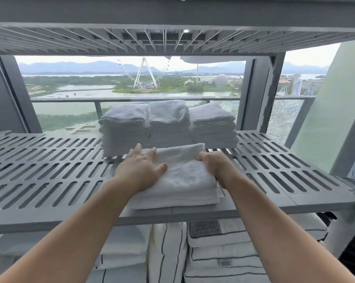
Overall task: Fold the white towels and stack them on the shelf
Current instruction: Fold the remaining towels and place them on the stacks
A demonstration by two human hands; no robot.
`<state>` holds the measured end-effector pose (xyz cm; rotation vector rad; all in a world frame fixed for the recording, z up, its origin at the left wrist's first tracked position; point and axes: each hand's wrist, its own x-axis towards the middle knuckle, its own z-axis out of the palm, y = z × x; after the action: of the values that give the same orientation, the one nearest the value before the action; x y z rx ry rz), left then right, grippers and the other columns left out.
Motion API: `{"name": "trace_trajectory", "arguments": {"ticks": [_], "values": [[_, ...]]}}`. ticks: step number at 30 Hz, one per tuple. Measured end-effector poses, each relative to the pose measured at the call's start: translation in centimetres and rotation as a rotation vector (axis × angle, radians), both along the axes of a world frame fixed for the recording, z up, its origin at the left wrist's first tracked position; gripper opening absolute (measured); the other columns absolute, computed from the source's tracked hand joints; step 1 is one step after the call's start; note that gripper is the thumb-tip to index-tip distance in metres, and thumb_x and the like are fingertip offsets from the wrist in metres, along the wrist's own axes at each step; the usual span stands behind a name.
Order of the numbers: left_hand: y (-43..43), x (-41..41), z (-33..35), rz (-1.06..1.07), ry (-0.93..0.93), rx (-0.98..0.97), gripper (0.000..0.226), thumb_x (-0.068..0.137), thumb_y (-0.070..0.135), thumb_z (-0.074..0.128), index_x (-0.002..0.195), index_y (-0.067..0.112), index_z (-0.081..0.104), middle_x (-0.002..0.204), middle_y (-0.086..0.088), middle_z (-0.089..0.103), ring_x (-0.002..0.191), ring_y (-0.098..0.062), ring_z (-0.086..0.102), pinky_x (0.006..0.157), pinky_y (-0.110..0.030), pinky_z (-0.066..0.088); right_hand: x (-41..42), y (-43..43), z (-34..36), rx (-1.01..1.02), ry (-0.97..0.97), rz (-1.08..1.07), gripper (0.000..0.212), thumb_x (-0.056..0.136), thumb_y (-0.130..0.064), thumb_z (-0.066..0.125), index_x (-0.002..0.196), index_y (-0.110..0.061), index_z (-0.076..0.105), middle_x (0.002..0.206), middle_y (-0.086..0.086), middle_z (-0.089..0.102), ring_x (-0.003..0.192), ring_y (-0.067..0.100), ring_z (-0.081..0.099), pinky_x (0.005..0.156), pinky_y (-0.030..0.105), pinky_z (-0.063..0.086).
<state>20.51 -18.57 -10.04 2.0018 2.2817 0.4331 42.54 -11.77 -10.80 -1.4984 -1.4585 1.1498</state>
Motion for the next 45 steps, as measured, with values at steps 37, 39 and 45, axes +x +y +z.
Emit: {"name": "trace_trajectory", "arguments": {"ticks": [37,39,45], "values": [[-3.6,0.1,-4.1,-0.503,0.354,0.120,0.082,0.085,0.082,0.000,0.157,0.042,-0.001,0.168,0.002,-0.003,0.153,-0.013,-0.009,0.123,-0.051,-0.007,-0.2,-6.2,0.3,-0.234,0.015,-0.024,0.065,0.075,-0.067,0.072,0.108,-0.011,0.068,0.091,0.009,0.078,0.080,0.028,0.076,0.067,0.035,0.059],[-3.8,-0.2,-4.2,-0.527,0.349,0.134,0.082,0.085,0.082,0.001,0.157,0.043,-0.001,0.168,0.001,-0.002,0.154,-0.013,-0.008,0.123,-0.051,-0.006,-0.7,-7.0,0.1,-0.166,0.068,-0.081,0.055,0.082,-0.056,0.072,0.111,-0.009,0.067,0.095,0.011,0.077,0.083,0.029,0.075,0.074,0.039,0.061],[-4.0,-0.5,-4.6,-0.579,0.338,0.202,0.082,0.085,0.083,-0.002,0.156,0.044,-0.005,0.168,0.001,-0.002,0.154,-0.014,-0.006,0.123,-0.050,-0.005,-0.3,-9.2,-1.2,-0.027,0.275,-0.181,0.038,0.081,-0.032,0.075,0.110,-0.009,0.067,0.100,0.014,0.076,0.086,0.031,0.075,0.079,0.051,0.061]]}}
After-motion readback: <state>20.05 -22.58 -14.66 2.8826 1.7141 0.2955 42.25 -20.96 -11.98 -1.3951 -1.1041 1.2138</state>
